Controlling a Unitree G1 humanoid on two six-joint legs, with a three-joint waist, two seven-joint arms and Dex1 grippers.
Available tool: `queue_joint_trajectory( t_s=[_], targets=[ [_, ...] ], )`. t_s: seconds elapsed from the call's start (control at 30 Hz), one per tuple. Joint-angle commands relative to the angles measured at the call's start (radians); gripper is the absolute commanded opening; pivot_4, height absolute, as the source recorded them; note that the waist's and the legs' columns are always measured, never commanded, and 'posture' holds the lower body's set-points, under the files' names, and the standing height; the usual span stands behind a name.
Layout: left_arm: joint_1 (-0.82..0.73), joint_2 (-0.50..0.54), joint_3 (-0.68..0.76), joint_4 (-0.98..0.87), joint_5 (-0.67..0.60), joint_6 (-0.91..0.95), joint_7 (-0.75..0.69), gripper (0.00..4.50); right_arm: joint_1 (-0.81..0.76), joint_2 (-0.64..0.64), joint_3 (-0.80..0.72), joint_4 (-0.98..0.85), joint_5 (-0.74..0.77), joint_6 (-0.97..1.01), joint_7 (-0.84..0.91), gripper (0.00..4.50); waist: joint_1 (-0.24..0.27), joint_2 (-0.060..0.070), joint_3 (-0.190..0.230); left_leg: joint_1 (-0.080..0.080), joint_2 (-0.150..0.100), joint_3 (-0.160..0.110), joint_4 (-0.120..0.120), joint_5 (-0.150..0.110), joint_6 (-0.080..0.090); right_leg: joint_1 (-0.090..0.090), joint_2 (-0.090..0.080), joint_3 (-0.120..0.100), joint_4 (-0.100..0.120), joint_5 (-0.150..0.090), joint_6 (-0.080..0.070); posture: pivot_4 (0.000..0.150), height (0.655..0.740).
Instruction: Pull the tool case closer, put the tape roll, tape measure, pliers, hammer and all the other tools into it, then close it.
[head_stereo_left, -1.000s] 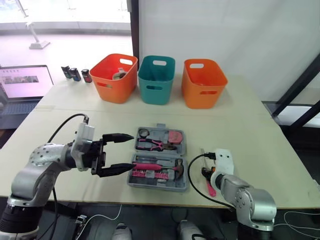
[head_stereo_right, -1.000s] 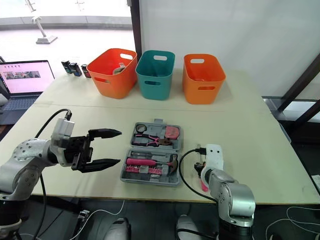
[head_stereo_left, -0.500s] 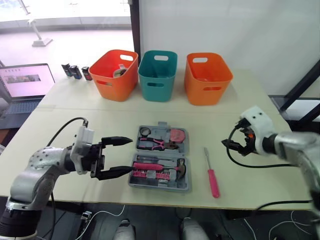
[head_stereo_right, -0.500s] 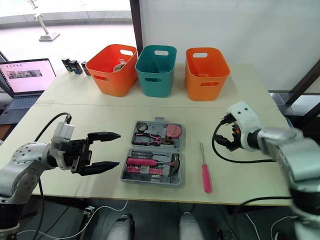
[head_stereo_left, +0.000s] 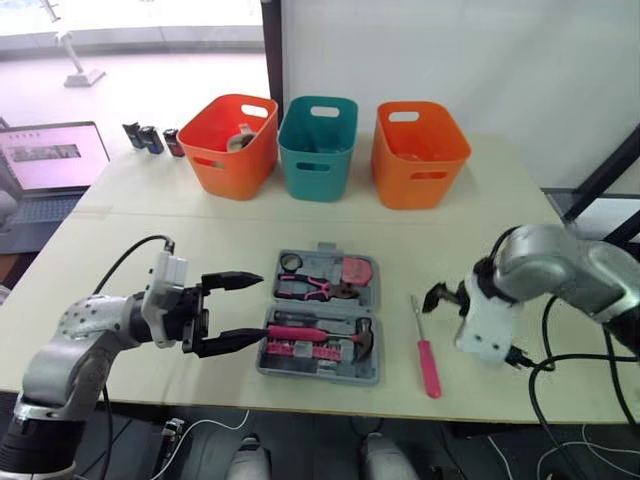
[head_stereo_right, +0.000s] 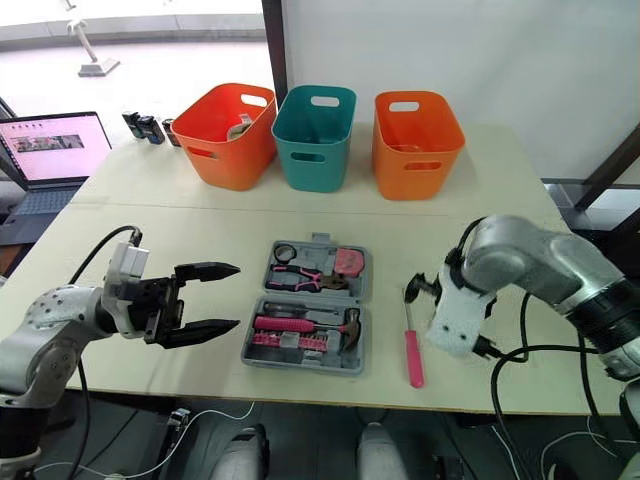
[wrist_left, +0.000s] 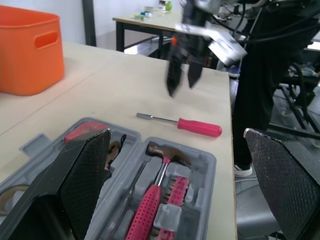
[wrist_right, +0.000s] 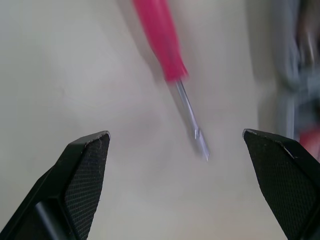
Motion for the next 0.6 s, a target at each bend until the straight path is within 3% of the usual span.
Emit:
queue_joint_trajectory(
  t_s=[0.03, 0.4, 0.5, 0.6],
  targets=[
    [0.014, 0.01, 0.045, -0.041, -0.009, -0.022, 0.01, 4.5, -0.011, 0.038, 0.001, 0.058, -0.108, -0.112, -0.047, 4.49, 0.0, 0.0, 0.0, 0.0, 0.0, 0.0, 0.0, 0.0, 0.0, 0.0, 0.0, 0.0, 0.0, 0.0, 0.0, 0.15, 0.74],
    [0.033, 0.01, 0.058, -0.071, -0.012, -0.023, 0.041, 4.5, 0.104, 0.179, 0.057, 0.064, -0.28, -0.095, -0.104, 4.49, 0.003, 0.0, 0.0, 0.007, 0.0, 0.0, 0.002, 0.0, 0.001, 0.008, 0.0, 0.0, 0.002, -0.001, -0.005, 0.15, 0.74],
    [0.041, 0.012, 0.061, -0.082, -0.015, -0.022, 0.049, 4.5, 0.099, 0.211, 0.059, 0.121, -0.34, -0.1, -0.143, 3.64, -0.001, -0.004, -0.002, 0.01, 0.0, 0.0, 0.002, 0.0, 0.0, 0.011, 0.0, 0.0, 0.002, -0.001, -0.005, 0.15, 0.74],
    [0.048, 0.013, 0.066, -0.092, -0.02, -0.018, 0.055, 4.5, 0.07, 0.235, 0.062, 0.188, -0.385, -0.107, -0.178, 2.16, -0.01, -0.01, -0.002, 0.015, 0.0, 0.0, 0.002, 0.0, 0.0, 0.016, 0.0, 0.0, 0.002, 0.0, -0.007, 0.15, 0.74]
  ],
)
